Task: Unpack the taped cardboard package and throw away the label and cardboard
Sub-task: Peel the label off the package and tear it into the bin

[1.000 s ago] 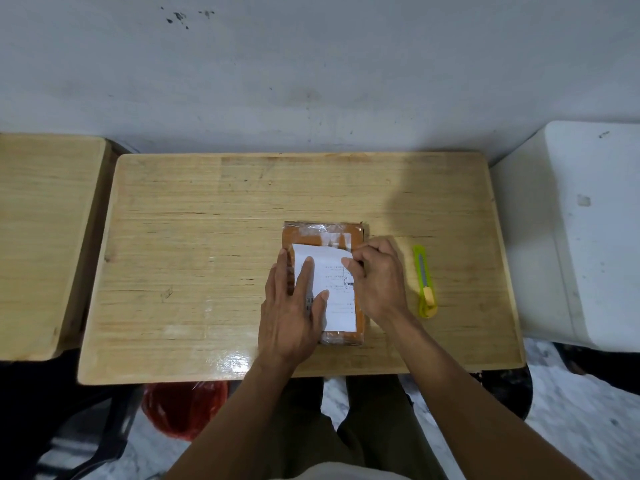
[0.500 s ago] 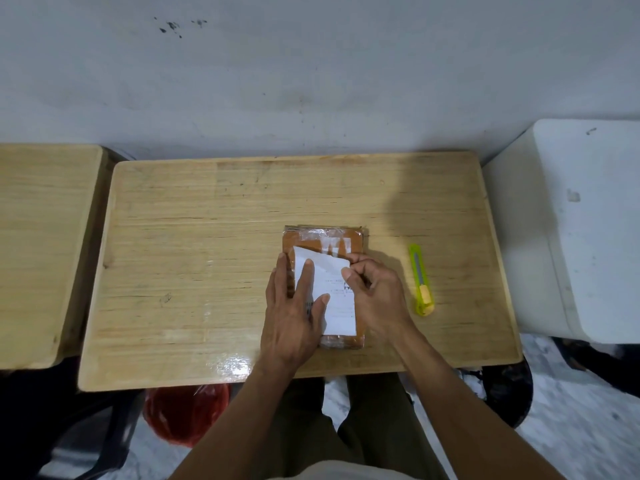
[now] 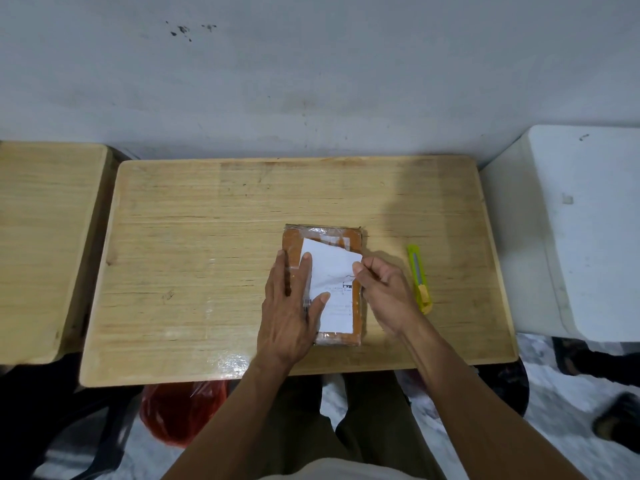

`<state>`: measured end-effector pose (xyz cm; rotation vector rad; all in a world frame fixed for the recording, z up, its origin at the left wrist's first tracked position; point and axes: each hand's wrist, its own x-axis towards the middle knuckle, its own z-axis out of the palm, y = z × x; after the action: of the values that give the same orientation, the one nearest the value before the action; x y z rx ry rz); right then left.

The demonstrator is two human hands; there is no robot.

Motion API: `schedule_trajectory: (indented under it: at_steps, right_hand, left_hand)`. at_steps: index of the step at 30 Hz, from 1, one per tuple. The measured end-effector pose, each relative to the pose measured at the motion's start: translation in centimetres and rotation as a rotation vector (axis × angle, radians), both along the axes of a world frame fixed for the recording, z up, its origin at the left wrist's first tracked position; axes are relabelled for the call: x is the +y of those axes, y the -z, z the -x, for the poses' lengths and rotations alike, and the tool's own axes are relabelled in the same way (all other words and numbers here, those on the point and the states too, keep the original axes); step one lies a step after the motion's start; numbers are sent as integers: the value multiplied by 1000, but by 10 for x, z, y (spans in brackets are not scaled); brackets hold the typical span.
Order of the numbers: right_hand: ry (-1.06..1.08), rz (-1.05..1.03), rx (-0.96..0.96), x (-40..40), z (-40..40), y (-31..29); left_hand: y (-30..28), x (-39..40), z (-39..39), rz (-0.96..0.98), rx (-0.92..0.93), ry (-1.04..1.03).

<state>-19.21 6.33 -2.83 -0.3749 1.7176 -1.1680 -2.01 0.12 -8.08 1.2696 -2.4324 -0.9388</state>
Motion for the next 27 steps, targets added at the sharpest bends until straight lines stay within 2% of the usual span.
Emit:
schedule_trajectory:
  at_steps: [3, 7, 9, 14, 19, 23, 27]
  right_hand:
    - [-8, 14, 46, -1, 1, 1]
    - [-62, 20, 390, -7, -5, 3]
    - [-85, 26, 493, -7, -7, 1]
    - [-75, -13, 501, -9, -2, 5]
    - [-147, -65, 625, -13, -6, 10]
    - [-227, -92, 555, -10, -3, 7]
    - [-233, -19, 262, -6, 3, 6]
  left_hand:
    - [1, -1, 0, 4, -13, 2]
    - [-6, 2, -4, 1, -103, -34]
    - [-10, 8, -8, -8, -147, -32]
    - [-13, 28, -11, -15, -238, -64]
    - [-11, 33, -9, -2, -230, -140]
    - [-9, 34, -10, -28, -192, -165]
    - [-9, 33, -10, -46, -179, -167]
